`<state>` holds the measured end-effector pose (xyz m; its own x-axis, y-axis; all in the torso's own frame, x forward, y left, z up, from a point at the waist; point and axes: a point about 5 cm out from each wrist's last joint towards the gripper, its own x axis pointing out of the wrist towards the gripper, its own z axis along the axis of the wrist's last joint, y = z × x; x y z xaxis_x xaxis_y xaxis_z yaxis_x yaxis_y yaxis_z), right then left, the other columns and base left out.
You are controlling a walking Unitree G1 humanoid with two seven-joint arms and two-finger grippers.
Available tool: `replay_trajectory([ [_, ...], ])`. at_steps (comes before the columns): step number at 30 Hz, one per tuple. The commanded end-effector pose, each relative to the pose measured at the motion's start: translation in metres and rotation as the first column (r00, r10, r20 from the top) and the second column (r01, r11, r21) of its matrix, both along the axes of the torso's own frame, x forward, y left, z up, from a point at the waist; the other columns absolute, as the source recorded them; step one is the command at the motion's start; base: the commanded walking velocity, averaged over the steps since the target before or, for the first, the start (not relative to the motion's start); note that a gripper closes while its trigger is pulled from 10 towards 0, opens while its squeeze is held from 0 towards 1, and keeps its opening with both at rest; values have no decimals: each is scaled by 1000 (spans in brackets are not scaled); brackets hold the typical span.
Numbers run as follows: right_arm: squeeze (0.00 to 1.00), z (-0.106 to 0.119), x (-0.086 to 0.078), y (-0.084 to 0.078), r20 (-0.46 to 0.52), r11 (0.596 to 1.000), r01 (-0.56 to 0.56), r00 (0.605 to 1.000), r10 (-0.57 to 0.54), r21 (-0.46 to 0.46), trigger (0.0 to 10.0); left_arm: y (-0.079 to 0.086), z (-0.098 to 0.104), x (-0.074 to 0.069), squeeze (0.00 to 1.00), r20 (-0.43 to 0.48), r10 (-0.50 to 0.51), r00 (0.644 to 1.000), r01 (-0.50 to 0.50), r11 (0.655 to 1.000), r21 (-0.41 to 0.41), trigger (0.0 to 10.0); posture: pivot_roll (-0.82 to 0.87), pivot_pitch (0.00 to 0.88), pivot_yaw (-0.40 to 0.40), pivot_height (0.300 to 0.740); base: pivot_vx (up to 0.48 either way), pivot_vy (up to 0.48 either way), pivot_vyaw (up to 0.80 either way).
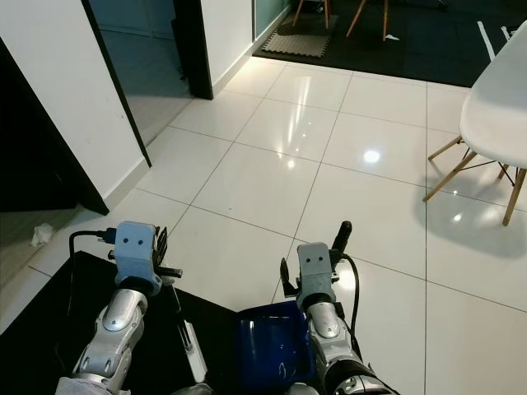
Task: Sweep floor
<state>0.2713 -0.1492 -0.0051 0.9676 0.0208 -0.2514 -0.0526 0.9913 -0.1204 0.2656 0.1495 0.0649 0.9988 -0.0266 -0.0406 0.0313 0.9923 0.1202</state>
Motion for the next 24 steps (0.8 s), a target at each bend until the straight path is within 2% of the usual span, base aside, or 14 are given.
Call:
replay_trajectory([
  [1,0,-2,0,0,-19,1000,13,1000,-13,5,10000,-1,4,2,0,27,-11,1000,11,1000,16,10000,21,12,37,740,0,0,0],
  [24,0,-2,0,-2,-16,1000,15,1000,-15,5,10000,-2,2,0,0,20,-8,1000,8,1000,14,10000,18,27,34,740,0,0,0],
])
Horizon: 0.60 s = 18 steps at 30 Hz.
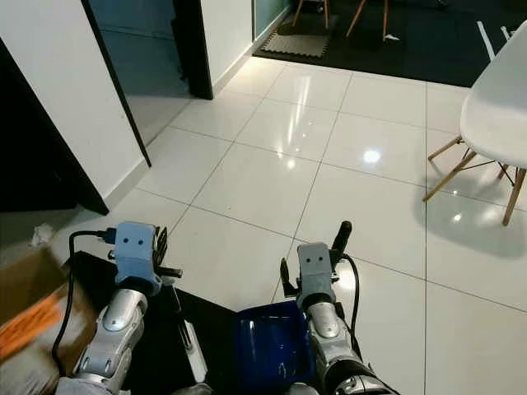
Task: Sweep floor
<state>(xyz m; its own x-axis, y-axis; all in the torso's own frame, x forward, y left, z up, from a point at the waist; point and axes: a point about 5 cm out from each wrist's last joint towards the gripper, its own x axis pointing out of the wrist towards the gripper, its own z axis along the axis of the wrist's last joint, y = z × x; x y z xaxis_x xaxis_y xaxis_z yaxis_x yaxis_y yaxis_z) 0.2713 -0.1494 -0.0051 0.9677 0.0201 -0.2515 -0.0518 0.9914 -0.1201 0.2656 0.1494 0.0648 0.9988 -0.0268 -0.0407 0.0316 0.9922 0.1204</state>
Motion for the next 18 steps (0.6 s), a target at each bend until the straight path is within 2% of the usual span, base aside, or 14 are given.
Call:
replay_trajectory([
  [1,0,-2,0,-1,-16,1000,15,1000,-15,5,10000,-1,2,0,0,20,-8,1000,8,1000,14,10000,18,27,34,740,0,0,0],
  [18,0,-1,0,-1,-14,1000,18,1000,-18,6,10000,-1,2,0,0,18,-8,1000,7,1000,17,10000,18,33,35,740,0,0,0],
])
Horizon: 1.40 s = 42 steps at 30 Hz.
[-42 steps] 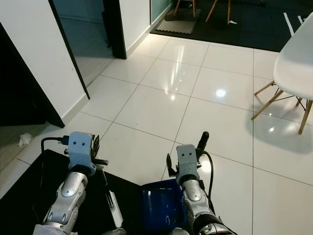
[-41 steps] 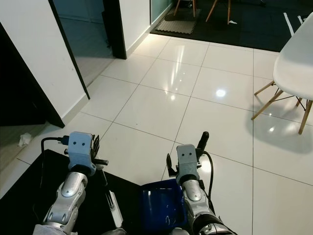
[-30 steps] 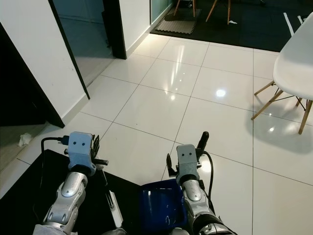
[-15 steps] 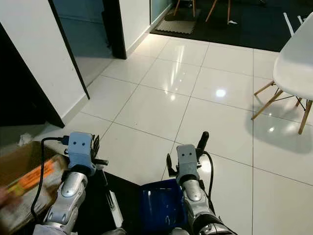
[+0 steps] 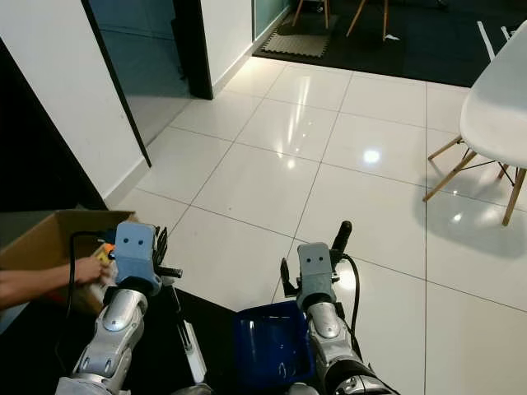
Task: Sweep floor
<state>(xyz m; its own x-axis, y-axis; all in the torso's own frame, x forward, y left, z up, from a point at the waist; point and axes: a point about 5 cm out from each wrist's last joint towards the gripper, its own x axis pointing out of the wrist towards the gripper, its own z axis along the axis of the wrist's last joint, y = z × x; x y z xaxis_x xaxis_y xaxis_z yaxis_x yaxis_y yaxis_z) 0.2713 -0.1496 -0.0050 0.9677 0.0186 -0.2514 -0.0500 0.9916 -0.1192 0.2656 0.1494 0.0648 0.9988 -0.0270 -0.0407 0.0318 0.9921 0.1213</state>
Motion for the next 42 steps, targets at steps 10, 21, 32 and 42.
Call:
replay_trajectory([
  [10,0,-1,0,-1,-13,1000,17,1000,-17,6,10000,-1,2,1,0,17,-9,1000,8,1000,18,10000,17,33,38,740,0,0,0],
  [21,0,-1,0,-1,-11,1000,19,1000,-19,6,10000,-1,2,1,0,17,-9,1000,9,1000,19,10000,15,35,39,740,0,0,0],
  [32,0,-1,0,-1,-11,1000,18,1000,-18,7,10000,-1,3,1,0,17,-10,1000,10,1000,20,10000,18,36,39,740,0,0,0],
  [42,0,-1,0,1,-13,1000,16,1000,-16,8,10000,0,3,2,0,20,-14,1000,14,1000,25,10000,17,29,43,740,0,0,0],
])
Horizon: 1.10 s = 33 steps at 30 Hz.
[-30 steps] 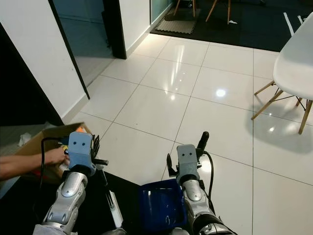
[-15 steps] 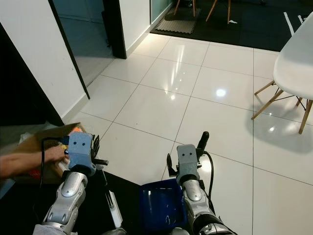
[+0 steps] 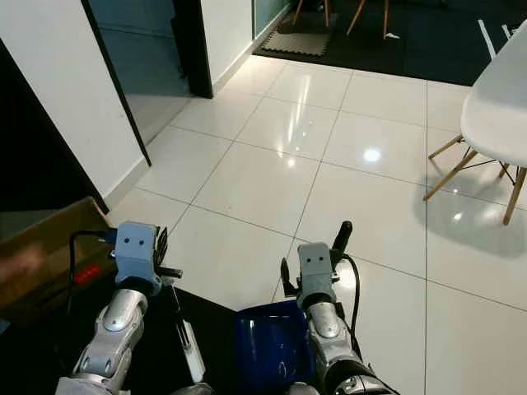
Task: Sweep floor
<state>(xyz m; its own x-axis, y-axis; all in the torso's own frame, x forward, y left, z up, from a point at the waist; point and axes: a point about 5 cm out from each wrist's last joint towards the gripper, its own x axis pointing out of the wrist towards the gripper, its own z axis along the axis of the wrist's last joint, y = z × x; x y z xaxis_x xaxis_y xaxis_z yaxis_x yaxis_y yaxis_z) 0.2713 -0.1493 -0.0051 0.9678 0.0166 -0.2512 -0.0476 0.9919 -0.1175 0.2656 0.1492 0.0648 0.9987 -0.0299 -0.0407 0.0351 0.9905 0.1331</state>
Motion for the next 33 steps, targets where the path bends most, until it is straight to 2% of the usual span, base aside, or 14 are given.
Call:
replay_trajectory([
  [1,0,-1,0,0,-13,1000,13,1000,-13,6,10000,0,3,2,0,20,-11,1000,11,1000,13,10000,17,29,43,740,0,0,0],
  [33,0,-2,0,0,-21,1000,8,1000,-8,6,10000,-1,4,4,0,20,-20,1000,20,1000,18,10000,13,30,39,740,0,0,0],
])
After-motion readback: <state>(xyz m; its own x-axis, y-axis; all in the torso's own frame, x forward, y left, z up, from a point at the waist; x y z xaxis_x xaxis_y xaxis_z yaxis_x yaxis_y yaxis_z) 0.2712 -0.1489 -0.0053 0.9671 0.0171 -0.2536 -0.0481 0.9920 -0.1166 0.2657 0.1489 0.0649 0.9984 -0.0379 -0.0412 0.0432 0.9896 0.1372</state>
